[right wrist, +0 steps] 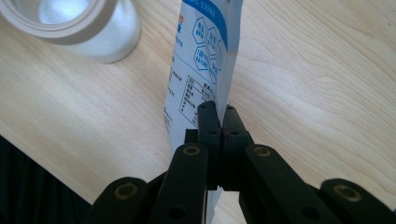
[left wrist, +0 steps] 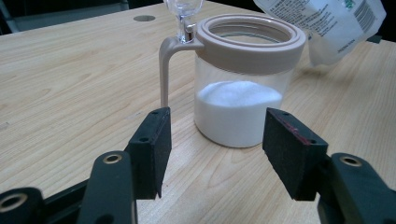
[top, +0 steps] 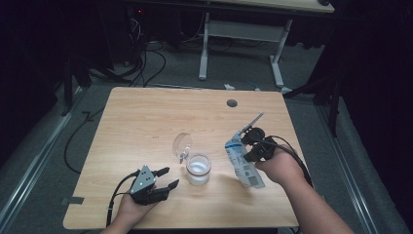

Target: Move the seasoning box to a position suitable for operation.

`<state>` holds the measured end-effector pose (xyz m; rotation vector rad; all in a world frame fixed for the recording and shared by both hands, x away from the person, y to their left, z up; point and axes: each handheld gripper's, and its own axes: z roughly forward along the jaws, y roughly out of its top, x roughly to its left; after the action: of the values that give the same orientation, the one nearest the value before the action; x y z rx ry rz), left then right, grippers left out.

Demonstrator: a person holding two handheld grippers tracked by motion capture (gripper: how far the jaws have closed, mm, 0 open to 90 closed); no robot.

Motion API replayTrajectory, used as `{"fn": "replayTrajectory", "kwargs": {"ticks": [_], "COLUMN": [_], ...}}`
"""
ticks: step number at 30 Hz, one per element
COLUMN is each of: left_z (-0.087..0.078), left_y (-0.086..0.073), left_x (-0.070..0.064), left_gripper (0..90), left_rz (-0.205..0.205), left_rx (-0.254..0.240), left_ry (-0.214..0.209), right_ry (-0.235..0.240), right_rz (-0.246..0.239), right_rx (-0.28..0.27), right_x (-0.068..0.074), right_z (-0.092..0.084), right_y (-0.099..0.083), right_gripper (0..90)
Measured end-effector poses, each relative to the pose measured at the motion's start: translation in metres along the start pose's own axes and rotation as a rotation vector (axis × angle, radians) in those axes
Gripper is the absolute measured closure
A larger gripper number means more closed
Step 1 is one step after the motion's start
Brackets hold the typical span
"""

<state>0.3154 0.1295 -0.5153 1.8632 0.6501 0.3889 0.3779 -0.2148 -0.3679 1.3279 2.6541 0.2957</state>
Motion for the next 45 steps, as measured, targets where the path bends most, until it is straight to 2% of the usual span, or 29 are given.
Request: {"fn": "replayTrajectory", "kwargs": {"ticks": [2,3,15,19,24,36,41,45], "left_z": [0.0,0.001,0.002,0.002,0.002,0.001,-0.001,-0.004], "left_y": [0.0,0.0,-0.001,-0.001,-0.001,-0.002,-0.001,-0.002], "left_x": [0.0,0.0,0.0,0.0,0.001,0.005,0.01,0.016], "left_gripper": [42.5,42.5,42.5,42.5,42.5,42.6,43.2,43.5], "left_rz": [0.001,0.002,0.0,0.0,-0.002,-0.007,-0.018,-0.026], "left_rx": [0.001,0.002,0.009,0.011,0.011,0.014,0.01,0.006], "left_ry": [0.0,0.001,0.001,0.0,0.001,0.008,0.023,0.045], "right_ry": [0.0,-0.002,-0.02,-0.031,-0.051,-0.046,-0.068,-0.061], "right_rz": [0.008,0.033,0.069,0.1,0.113,0.166,0.16,0.157], "right_rx": [-0.006,-0.006,0.005,-0.016,-0.024,-0.146,-0.194,-0.249], "right_x": [-0.005,-0.006,-0.029,-0.037,-0.045,-0.05,-0.047,-0.043], "right_z": [0.001,0.002,0.009,0.01,0.012,0.014,0.014,0.015], "right_y": [-0.001,-0.002,-0.007,-0.01,-0.014,-0.032,-0.04,-0.045], "right_gripper": [89.9,89.9,89.9,89.9,89.8,90.0,90.0,90.0]}}
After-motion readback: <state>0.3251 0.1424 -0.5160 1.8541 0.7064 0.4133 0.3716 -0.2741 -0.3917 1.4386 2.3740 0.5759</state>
